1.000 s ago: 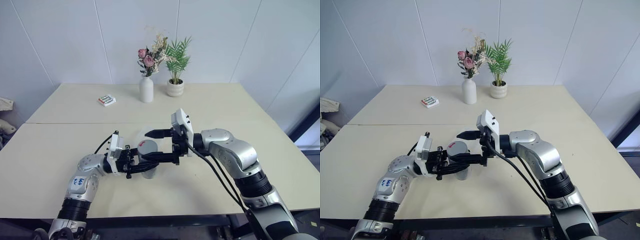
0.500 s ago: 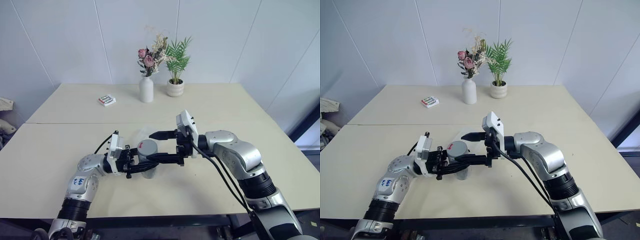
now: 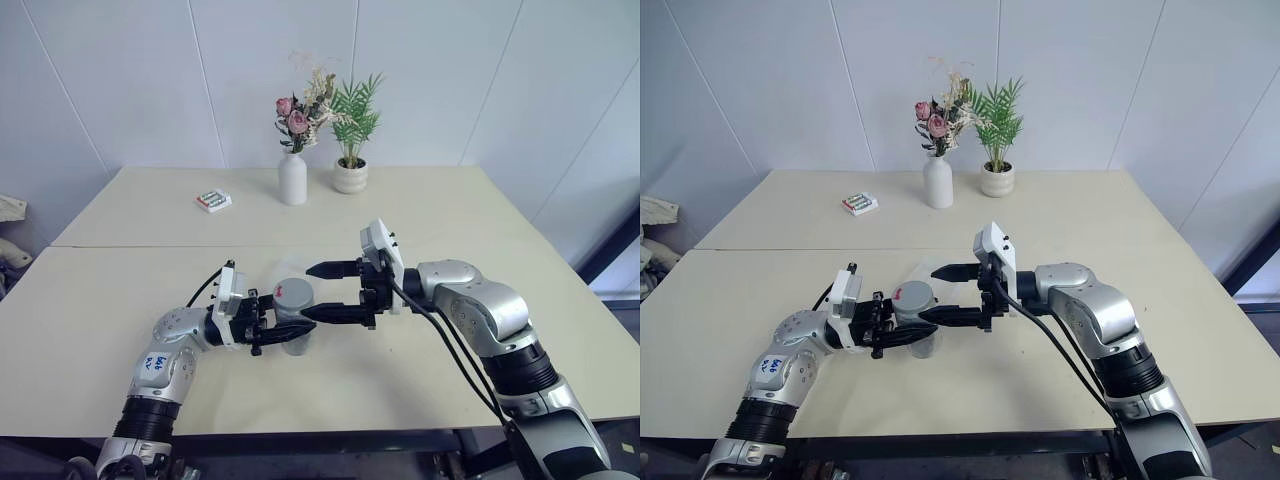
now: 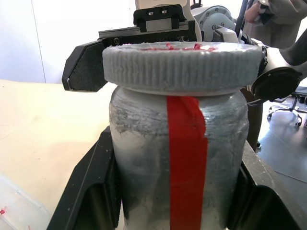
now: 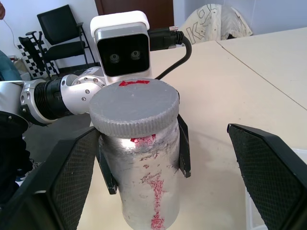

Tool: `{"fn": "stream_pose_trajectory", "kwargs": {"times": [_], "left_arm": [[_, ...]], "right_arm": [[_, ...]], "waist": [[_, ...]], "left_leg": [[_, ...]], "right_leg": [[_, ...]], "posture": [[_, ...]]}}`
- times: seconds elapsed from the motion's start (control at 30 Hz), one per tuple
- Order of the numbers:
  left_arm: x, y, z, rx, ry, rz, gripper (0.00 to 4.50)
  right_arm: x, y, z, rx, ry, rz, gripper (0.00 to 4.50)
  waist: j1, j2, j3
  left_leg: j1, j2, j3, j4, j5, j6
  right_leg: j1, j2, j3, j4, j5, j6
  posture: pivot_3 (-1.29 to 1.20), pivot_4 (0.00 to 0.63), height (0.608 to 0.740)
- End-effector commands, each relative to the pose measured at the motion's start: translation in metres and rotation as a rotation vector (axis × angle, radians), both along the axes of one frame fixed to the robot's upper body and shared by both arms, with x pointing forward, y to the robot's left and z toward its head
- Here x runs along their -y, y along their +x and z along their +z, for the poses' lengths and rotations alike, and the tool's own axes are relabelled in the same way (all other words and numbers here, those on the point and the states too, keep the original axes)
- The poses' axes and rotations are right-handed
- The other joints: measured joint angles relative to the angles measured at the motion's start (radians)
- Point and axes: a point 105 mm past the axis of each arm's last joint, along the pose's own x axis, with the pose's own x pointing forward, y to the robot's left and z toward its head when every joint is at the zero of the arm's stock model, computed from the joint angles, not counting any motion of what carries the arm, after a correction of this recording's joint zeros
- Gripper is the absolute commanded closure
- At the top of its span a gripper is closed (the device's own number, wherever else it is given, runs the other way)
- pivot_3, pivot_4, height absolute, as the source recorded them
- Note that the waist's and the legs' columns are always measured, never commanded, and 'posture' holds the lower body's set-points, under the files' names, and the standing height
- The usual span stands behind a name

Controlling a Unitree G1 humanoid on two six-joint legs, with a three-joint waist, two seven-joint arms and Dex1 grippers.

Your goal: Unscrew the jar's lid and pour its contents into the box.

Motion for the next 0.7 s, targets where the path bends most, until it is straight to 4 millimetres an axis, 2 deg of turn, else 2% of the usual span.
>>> {"fn": "stream_pose_trajectory", "kwargs": {"times": [0.03,0.27,0.7], "left_arm": [[0.003,-0.007,0.009,0.056,0.002,-0.044,2.37],[0.003,-0.007,0.009,0.056,0.004,-0.045,2.37],[0.002,-0.007,0.010,0.059,0.004,-0.044,2.37]], "right_arm": [[0.015,0.006,0.013,0.038,0.042,-0.061,0.04],[0.015,-0.007,0.012,0.013,0.040,0.021,0.04],[0.010,-0.016,0.014,-0.006,0.034,0.091,0.04]], "waist": [[0.001,0.000,0.000],[0.000,0.000,0.000],[0.000,0.000,0.000]], "left_leg": [[0.000,0.000,0.000,0.000,0.000,0.000],[0.000,0.000,0.000,0.000,0.000,0.000],[0.000,0.000,0.000,0.000,0.000,0.000]], "right_leg": [[0.000,0.000,0.000,0.000,0.000,0.000],[0.000,0.000,0.000,0.000,0.000,0.000],[0.000,0.000,0.000,0.000,0.000,0.000]], "posture": [[0.00,0.150,0.740],[0.00,0.150,0.740],[0.00,0.150,0.740]]}}
